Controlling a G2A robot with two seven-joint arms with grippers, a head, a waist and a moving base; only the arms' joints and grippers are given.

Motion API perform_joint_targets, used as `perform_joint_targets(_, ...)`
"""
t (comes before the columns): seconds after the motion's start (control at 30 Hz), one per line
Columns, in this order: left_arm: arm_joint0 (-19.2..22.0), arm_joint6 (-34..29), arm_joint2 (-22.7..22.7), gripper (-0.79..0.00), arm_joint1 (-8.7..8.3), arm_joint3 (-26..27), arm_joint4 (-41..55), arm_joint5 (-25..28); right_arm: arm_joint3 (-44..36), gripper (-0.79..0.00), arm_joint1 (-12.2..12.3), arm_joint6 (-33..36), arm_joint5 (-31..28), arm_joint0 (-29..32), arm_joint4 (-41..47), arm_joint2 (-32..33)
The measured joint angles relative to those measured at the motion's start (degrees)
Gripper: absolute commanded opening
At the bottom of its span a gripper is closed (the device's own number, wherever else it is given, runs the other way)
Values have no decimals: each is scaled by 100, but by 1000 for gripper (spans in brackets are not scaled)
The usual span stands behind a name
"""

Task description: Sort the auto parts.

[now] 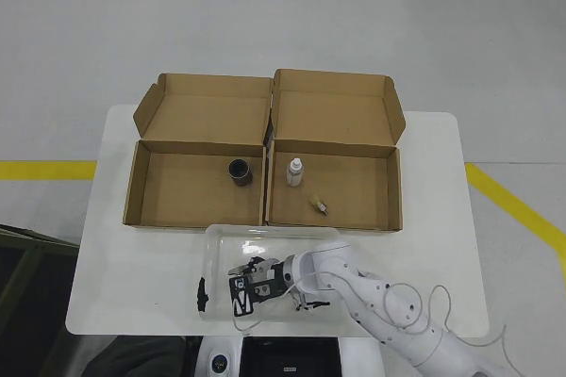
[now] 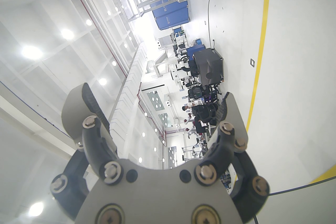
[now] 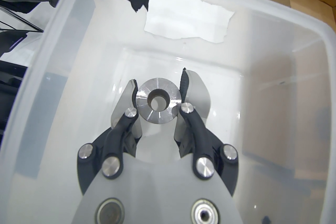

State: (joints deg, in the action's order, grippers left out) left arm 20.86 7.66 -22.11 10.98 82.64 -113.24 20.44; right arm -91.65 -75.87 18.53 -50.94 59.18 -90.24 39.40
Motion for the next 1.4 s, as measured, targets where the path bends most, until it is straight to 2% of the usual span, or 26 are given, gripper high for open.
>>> perform_joint_targets(0.43,0,0,0,0,0,0,0,0,-638,-785,129,-268,-45,56,297,504)
perform_joint_targets(0.8,0,0,0,0,0,0,0,0,-1294,-785,240,-677,199,183,234,955)
perform_joint_targets(1.4,0,0,0,0,0,0,0,0,-1843,-785,378,-1025,374,315,276,1533)
